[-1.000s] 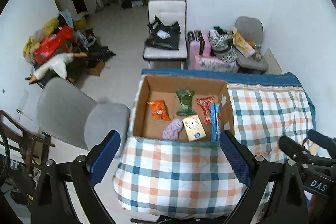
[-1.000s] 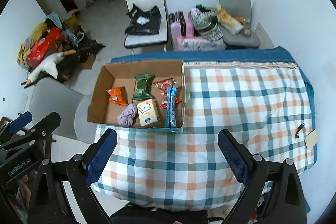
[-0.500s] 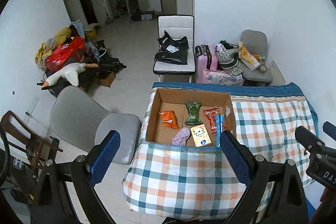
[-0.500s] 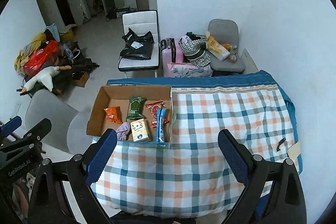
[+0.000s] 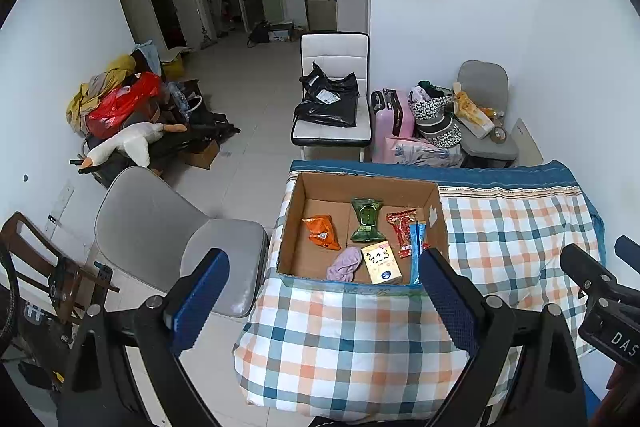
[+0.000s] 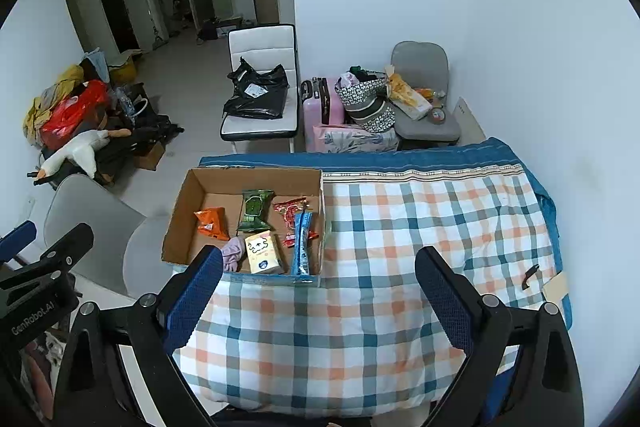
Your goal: Organize soft objects
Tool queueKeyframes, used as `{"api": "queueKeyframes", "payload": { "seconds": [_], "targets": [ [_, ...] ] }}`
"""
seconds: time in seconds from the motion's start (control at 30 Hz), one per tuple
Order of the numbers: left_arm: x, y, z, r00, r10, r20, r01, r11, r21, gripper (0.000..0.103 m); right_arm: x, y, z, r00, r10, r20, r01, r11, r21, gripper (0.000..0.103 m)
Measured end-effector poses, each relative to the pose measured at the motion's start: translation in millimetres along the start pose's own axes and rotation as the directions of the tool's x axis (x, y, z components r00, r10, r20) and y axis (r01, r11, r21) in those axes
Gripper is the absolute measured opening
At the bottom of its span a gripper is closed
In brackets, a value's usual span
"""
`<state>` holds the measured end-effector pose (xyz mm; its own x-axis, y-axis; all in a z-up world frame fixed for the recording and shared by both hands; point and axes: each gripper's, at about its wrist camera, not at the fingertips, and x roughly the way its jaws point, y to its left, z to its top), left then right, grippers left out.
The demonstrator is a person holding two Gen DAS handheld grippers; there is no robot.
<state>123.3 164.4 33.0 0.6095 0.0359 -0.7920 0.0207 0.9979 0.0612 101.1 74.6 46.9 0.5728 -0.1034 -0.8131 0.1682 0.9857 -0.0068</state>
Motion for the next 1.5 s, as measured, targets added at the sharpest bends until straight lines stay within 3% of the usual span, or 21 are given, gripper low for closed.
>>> {"api": "queueKeyframes", "payload": {
  "seconds": [1.5],
  "targets": [
    [9.2, -3.0, 1.3, 0.999, -0.032, -0.021, 0.032, 0.999, -0.002, 0.097, -0.7, -5.9, -12.8, 0.999, -0.034, 0.01, 0.034, 0.998, 0.047, 0.099]
  ]
}}
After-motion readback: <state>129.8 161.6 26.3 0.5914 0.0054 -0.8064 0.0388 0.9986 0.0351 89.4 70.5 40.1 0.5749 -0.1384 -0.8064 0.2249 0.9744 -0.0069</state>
